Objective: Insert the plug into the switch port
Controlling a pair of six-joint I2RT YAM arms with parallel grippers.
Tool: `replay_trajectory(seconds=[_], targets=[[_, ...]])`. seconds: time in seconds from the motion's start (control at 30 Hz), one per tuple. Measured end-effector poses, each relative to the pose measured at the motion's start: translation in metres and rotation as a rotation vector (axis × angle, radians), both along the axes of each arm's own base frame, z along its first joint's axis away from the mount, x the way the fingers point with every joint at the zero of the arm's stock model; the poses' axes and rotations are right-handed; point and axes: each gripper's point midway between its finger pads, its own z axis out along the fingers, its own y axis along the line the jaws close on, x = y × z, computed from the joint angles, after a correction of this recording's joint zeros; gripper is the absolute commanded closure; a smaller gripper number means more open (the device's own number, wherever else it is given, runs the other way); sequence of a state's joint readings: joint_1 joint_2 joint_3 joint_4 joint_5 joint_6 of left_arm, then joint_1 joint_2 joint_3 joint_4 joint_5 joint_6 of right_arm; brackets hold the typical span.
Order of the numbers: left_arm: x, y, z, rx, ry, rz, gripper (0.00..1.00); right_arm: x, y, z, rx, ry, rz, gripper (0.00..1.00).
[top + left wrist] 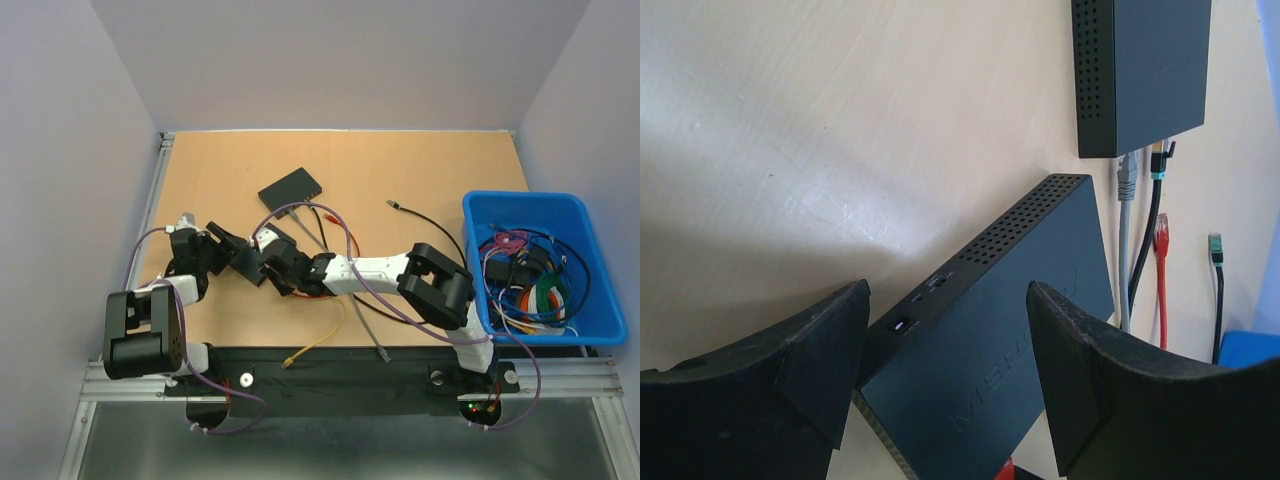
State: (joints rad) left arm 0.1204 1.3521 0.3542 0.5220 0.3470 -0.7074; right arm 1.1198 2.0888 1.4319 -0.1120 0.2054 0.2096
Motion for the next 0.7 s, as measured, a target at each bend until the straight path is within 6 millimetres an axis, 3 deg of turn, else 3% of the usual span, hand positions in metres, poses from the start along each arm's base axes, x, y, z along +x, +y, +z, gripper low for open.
replay_trajectory(seconds=[0.7], targets=[[0.011, -0.016, 0.000, 0.044, 0.000, -0.068, 0.25, 0.016, -0.011, -0.003, -0.072, -0.062, -0.068, 0.99]])
